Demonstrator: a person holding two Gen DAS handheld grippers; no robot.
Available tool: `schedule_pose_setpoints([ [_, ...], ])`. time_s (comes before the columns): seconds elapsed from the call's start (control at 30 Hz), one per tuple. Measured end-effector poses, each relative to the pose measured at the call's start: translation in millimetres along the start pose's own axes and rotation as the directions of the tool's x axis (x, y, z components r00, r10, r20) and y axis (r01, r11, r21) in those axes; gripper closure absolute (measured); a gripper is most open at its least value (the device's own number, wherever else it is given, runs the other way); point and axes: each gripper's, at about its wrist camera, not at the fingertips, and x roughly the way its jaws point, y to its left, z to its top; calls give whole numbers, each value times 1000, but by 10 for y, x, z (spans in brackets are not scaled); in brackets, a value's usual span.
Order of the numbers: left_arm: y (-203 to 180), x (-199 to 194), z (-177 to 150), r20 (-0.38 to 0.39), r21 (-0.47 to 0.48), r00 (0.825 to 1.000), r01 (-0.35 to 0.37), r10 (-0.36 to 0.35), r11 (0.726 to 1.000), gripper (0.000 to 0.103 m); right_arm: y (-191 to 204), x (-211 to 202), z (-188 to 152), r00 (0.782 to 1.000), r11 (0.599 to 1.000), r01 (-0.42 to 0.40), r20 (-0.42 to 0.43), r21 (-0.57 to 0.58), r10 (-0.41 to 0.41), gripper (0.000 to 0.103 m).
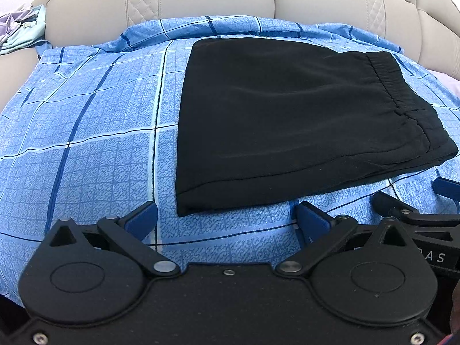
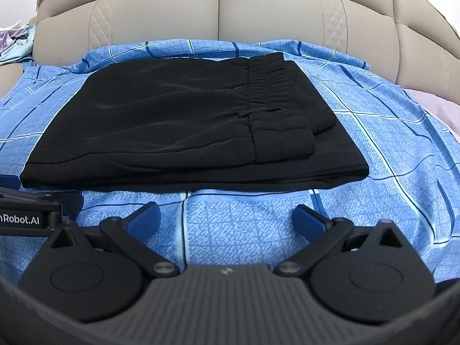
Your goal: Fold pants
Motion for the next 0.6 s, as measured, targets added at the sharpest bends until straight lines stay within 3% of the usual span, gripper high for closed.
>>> schedule_pose_setpoints([
  [0.6,-12,10,5,-7,-4,1000,-3,2,1000,0,2,-1,-7,1000,1000,-3,1,3,3,0],
])
